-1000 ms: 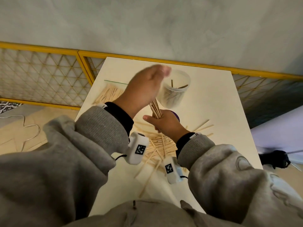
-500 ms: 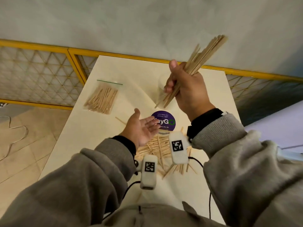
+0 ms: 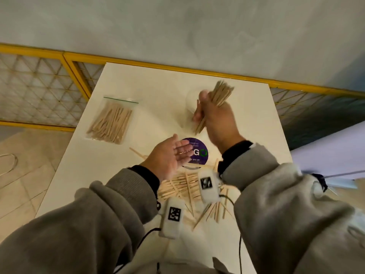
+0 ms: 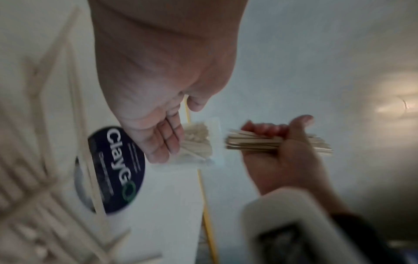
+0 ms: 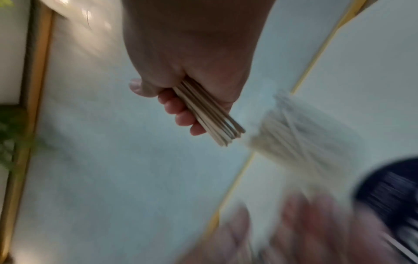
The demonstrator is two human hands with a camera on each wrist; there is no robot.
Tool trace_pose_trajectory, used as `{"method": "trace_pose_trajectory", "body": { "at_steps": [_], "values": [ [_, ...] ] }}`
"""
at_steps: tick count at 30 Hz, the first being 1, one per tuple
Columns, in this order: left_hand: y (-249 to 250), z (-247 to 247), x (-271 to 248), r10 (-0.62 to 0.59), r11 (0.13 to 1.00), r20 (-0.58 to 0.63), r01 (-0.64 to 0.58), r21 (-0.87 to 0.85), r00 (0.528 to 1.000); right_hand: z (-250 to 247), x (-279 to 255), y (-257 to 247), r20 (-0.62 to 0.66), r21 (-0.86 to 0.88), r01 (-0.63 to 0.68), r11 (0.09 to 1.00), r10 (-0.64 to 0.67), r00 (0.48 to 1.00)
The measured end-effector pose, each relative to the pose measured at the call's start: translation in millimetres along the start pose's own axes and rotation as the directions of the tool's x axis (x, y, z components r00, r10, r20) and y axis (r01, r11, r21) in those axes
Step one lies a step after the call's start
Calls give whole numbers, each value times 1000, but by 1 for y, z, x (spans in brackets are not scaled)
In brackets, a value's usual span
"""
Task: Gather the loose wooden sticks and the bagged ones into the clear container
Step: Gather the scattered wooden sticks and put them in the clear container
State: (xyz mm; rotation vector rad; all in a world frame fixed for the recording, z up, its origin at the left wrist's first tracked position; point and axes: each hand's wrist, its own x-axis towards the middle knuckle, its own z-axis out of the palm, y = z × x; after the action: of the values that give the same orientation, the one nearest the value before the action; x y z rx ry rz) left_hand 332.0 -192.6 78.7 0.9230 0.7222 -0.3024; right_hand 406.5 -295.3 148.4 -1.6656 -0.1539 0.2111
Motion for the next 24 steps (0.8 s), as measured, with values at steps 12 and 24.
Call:
{"method": "trace_pose_trajectory", "body": {
  "at_steps": [12, 24],
  "values": [
    [13, -92, 59, 411, 169, 105, -189, 967, 906, -26, 119, 23, -166, -8, 96, 995, -96, 982],
    [-77, -102, 39, 266, -167, 278, -240, 956, 923, -105, -37, 171, -191, -666, -320, 674, 261, 946]
  ]
}}
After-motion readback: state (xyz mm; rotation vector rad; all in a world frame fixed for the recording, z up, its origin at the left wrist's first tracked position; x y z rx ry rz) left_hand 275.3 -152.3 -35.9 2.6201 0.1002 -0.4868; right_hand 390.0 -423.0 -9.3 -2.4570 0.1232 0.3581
